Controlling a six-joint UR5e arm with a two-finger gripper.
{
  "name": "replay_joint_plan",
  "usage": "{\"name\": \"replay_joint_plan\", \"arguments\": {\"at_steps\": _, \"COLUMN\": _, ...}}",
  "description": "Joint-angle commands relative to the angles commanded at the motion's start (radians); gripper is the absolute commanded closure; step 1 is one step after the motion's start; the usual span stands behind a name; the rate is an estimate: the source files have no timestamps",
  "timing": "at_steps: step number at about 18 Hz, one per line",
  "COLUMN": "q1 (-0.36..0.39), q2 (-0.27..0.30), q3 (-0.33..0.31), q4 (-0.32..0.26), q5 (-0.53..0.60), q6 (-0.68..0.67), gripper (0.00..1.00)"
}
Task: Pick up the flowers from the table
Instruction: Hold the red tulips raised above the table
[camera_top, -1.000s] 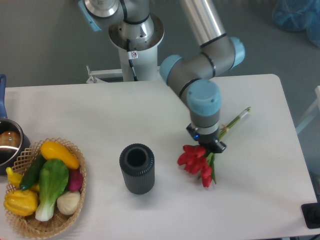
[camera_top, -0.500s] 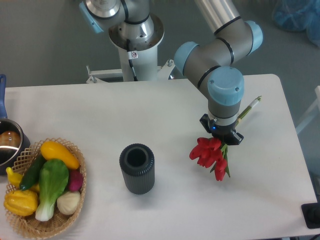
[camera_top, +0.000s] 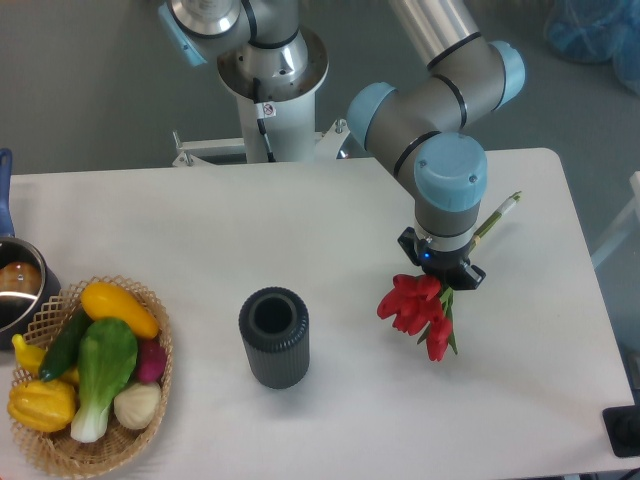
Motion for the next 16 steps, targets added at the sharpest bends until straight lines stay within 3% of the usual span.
{"name": "replay_joint_plan", "arguments": {"at_steps": 9, "q1": -0.002, "q2": 0.005, "q3": 0.000, "q4": -0.005, "q5": -0.011, "q6": 0.002, "gripper": 1.00}}
{"name": "replay_joint_plan", "arguments": {"at_steps": 16, "q1": -0.005, "q2": 0.011, "q3": 0.038, "q4": -0.006, "q5": -0.060, "q6": 0.061, "gripper": 1.00}}
